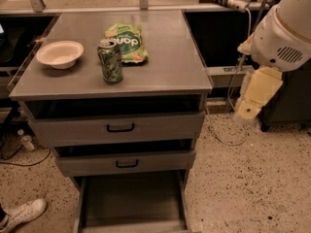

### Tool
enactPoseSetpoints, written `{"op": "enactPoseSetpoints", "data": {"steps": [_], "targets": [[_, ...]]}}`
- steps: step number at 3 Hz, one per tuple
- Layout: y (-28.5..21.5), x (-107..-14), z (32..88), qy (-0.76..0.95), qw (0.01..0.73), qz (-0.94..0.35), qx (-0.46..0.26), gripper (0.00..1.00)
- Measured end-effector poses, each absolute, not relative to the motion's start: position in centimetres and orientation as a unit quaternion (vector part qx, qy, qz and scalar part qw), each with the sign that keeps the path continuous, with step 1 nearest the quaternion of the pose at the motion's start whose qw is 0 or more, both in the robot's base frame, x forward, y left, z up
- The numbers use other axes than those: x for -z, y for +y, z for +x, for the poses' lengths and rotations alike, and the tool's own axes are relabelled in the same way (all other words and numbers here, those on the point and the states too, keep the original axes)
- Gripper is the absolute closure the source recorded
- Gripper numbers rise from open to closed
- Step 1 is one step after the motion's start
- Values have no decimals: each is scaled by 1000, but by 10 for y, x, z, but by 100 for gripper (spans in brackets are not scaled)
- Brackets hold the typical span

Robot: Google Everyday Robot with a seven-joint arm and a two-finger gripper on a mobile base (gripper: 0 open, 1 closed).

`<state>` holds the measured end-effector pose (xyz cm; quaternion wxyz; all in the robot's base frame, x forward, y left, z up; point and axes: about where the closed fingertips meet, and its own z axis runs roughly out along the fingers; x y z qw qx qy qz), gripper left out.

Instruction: Place green can into bottom drawer

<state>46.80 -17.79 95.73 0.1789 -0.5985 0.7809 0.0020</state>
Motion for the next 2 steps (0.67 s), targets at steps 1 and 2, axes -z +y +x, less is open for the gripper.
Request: {"op": "enactPoseSetpoints", "data": {"steps": [1,2], "targets": [[-160,-952,507,794,223,-564,-46,0],[-139,-956,549,792,255,-548,-84,0]]}}
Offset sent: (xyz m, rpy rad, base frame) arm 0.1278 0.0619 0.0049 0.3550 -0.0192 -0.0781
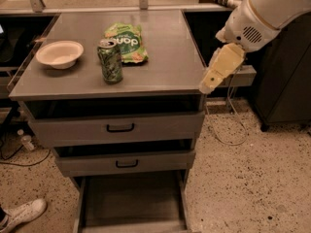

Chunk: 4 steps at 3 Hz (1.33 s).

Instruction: Place green can into bottom drawer

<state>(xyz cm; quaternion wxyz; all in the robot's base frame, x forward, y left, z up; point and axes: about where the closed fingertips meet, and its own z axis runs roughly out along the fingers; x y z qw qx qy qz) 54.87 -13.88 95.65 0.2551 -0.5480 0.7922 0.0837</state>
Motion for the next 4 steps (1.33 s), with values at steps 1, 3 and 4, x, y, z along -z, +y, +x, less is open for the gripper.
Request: {"op": "enactPoseSetpoints", "data": {"steps": [1,3,4], "targets": [[-139,-956,549,792,255,-548,-84,0],[-72,-950,583,749,321,-568,-118,0],[-36,-948,611,729,340,-579,-134,0]]}}
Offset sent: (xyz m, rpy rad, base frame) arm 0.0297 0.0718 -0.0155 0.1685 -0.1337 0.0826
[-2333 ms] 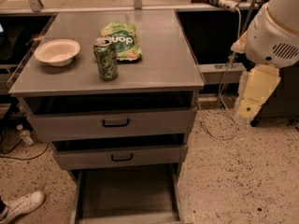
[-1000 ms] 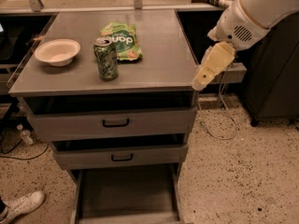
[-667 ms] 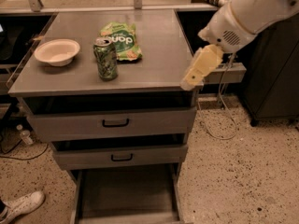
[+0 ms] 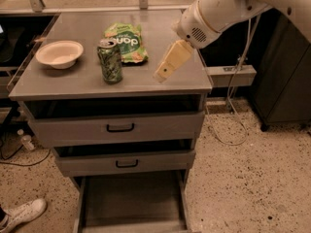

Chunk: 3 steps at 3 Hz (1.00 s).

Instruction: Place green can into bottom drawer

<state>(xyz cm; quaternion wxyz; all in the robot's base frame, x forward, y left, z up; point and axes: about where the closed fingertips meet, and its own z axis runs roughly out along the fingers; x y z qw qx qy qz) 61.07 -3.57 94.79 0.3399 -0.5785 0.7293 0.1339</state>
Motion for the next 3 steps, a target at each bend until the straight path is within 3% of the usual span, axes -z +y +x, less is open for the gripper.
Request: {"op": "enactPoseSetpoints", "data": {"steps": [1,2,3], "targets": [[-36,-948,611,729,340,-579,-134,0],[15,-901,663,724,336,-574,-184,0],[13,-899,659,723,336,-574,-188,0]]}}
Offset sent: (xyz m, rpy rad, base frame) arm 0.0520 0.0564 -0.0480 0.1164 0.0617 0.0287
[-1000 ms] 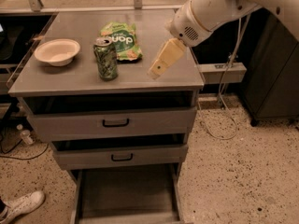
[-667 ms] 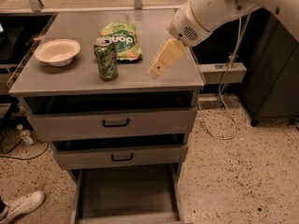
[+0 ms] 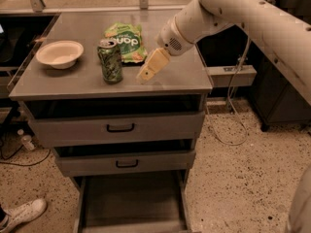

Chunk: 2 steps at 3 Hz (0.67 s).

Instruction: Place green can into bottom drawer

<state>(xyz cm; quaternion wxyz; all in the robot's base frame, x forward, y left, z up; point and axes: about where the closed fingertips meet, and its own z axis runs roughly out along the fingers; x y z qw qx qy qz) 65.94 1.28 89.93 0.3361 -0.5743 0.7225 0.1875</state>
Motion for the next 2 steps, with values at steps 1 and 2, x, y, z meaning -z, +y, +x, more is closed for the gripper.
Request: {"op": "enactPoseSetpoints", "data": {"steps": [1,2], "targets": [[26,-902,669,715,362,-563,-202,0],[74,-898,698,695,370,-578,-215,0]]}}
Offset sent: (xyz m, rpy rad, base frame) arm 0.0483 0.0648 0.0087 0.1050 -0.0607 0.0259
